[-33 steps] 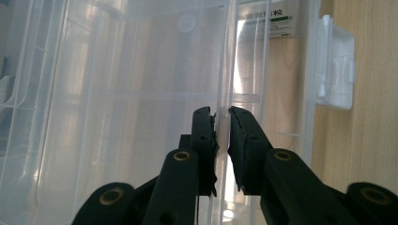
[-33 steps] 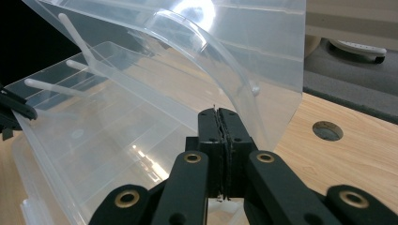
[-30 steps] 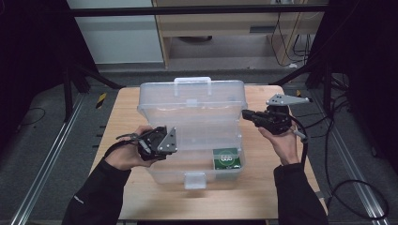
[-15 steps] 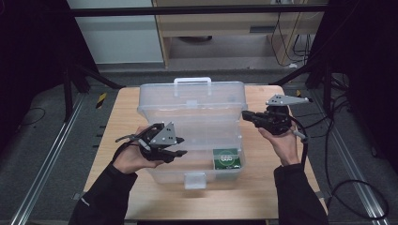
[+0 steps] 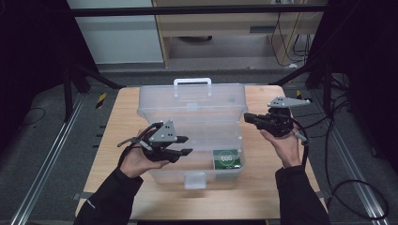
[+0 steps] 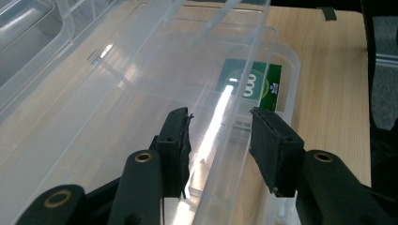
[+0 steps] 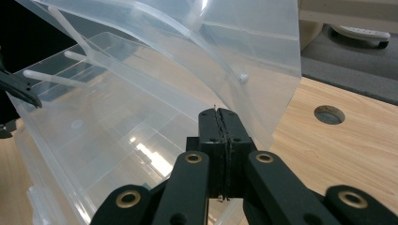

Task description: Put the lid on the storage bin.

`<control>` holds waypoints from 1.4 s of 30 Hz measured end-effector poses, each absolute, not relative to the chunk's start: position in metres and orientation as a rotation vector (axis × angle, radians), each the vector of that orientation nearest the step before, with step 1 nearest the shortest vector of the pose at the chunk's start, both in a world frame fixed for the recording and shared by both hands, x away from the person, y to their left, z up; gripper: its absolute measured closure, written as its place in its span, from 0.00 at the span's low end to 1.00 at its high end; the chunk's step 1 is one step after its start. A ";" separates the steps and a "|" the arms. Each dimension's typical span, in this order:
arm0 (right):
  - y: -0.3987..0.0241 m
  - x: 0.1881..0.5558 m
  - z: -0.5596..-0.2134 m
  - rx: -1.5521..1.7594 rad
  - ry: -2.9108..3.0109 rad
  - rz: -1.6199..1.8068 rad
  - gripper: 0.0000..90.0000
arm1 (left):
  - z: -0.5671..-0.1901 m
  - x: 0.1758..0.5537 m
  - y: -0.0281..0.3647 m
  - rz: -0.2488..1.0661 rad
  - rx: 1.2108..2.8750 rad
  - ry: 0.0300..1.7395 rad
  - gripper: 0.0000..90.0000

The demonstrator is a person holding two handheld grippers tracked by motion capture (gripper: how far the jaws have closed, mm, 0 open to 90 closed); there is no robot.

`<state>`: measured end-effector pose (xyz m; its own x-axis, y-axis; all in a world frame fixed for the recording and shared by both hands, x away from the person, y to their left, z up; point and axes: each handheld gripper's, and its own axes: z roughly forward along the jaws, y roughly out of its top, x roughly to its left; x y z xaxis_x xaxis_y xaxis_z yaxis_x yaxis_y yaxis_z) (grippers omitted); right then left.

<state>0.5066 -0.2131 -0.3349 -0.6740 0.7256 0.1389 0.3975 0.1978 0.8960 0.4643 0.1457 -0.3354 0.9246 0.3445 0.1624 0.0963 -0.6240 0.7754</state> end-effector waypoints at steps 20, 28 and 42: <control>-0.211 0.499 -0.337 1.052 2.184 1.445 1.00 | -0.342 0.460 0.171 0.313 2.067 0.478 0.97; -0.212 0.495 -0.342 1.070 2.186 1.454 1.00 | -0.340 0.457 0.184 0.336 2.039 0.522 1.00; -0.217 0.487 -0.353 1.081 2.174 1.466 1.00 | -0.343 0.456 0.220 0.370 1.986 0.605 1.00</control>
<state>0.4871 -0.2168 -0.3526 -0.6697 0.7263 0.1548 0.4155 0.1937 0.8887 0.4565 0.2197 -0.3429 0.8290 0.5592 0.0038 0.2576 -0.3879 0.8850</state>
